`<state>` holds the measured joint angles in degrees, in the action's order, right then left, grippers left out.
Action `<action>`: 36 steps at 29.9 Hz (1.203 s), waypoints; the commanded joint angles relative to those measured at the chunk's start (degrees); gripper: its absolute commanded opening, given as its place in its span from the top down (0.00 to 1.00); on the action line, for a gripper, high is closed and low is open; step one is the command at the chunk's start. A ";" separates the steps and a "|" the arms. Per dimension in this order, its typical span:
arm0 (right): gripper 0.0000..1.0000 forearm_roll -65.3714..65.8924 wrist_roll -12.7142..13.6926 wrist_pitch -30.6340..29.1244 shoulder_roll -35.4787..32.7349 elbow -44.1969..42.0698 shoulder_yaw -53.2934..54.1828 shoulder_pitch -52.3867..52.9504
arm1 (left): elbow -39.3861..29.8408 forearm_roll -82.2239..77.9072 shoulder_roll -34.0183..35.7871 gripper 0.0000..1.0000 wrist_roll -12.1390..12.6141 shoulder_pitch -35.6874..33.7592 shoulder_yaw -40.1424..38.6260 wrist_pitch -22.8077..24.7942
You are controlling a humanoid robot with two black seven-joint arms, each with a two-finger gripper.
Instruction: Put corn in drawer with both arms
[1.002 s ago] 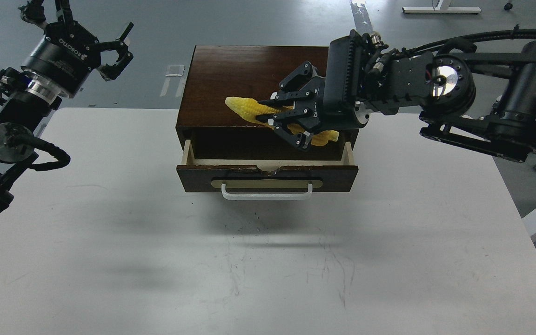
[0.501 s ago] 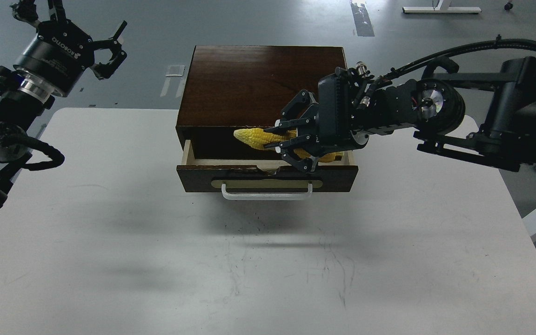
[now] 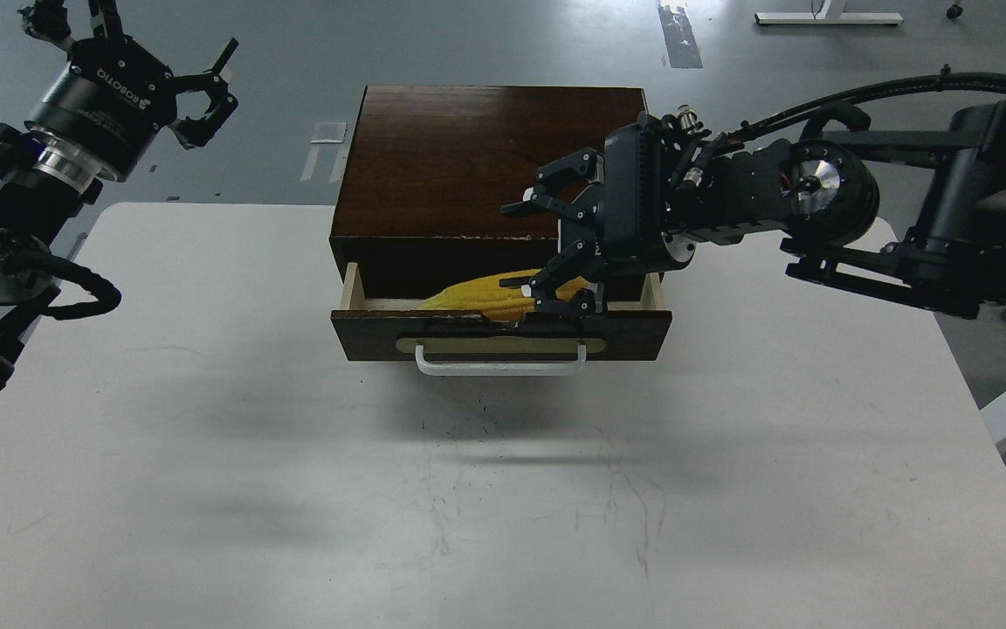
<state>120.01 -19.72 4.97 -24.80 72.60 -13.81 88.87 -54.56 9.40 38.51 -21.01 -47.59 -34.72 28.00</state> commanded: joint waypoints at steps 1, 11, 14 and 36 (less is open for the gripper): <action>0.03 -8.46 0.12 -0.31 -2.44 -1.14 5.18 0.08 | -0.02 0.00 0.08 0.02 0.01 -0.05 0.00 0.00; 0.00 -48.69 0.56 -0.57 -11.14 -6.84 8.44 0.60 | -0.02 0.00 -0.27 0.02 0.10 -0.22 0.00 0.00; 0.00 -58.73 0.56 -0.57 -11.94 -9.75 10.02 0.52 | -0.02 0.00 -0.45 0.02 -0.08 -0.22 -0.09 0.00; 0.00 -133.16 1.44 -17.70 -16.51 -31.55 27.23 -18.18 | 7.62 0.26 -5.37 0.02 0.01 -2.42 -0.97 0.00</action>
<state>-5.30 -18.48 -9.72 -41.32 41.22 9.24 75.80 -48.72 9.58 34.18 -21.09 -49.83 -35.63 28.00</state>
